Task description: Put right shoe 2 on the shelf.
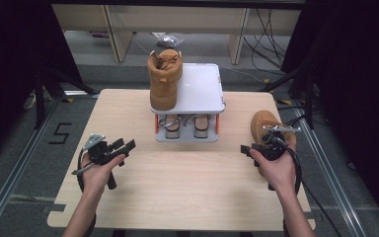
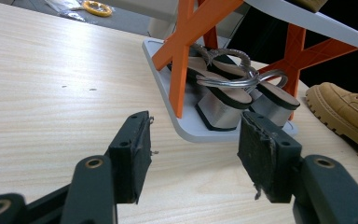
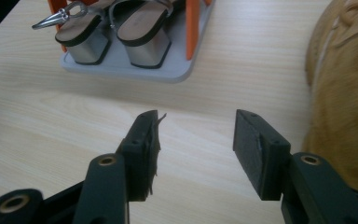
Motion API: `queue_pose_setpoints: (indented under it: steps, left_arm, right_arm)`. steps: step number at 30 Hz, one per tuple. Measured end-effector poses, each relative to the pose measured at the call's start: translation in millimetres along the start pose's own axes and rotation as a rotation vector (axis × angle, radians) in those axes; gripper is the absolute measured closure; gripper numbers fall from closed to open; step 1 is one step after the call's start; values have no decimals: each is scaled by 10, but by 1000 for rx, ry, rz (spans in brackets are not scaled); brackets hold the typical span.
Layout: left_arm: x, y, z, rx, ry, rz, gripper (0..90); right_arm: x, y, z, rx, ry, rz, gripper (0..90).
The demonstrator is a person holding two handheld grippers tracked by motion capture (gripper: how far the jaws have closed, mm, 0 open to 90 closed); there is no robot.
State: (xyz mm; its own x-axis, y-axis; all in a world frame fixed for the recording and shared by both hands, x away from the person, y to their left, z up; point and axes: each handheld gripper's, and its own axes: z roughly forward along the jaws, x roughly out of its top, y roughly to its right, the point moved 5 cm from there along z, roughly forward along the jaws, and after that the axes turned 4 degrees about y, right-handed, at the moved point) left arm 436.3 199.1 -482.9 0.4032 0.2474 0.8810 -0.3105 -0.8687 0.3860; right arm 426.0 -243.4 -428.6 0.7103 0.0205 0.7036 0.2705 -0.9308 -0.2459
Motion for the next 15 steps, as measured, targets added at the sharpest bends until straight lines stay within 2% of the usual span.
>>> queue_pose_setpoints:
  steps: [1, 2, 3, 4, 5, 7, 8, 9, 13, 15]
  left_arm:
    - [-5, -5, 4, -1, -1, -1, 435]
    - [-8, -7, 6, -1, -1, -1, 434]
    - [-12, -10, 7, 0, -4, 1, 434]
    - [-19, -11, 8, 0, -7, -1, 434]
    - [-24, -14, 11, -1, -7, -4, 433]
    - [-33, -21, 15, 5, -5, -7, 433]
    - [-37, -21, 16, 6, -5, -8, 434]
    - [-40, -20, 17, 5, -6, -8, 433]
    - [-47, -13, 21, 0, -10, -8, 432]
    - [-53, -14, 22, 1, -14, -10, 432]
  right_arm:
    - [32, 22, -11, 8, 7, -12, 519]
    - [56, 22, -50, 7, -6, 25, 521]
    - [74, 69, -59, 0, 0, -11, 521]
    - [95, 96, -78, -7, 2, -11, 521]
    - [112, 78, -113, -15, -1, 39, 521]
    - [146, 153, -142, -18, 2, -3, 521]
    - [156, 130, -172, -16, -1, 48, 521]
    - [167, 142, -194, -15, -2, 50, 521]
    - [211, 250, -266, -32, 12, 1, 521]
    - [232, 272, -301, -37, 17, 8, 520]
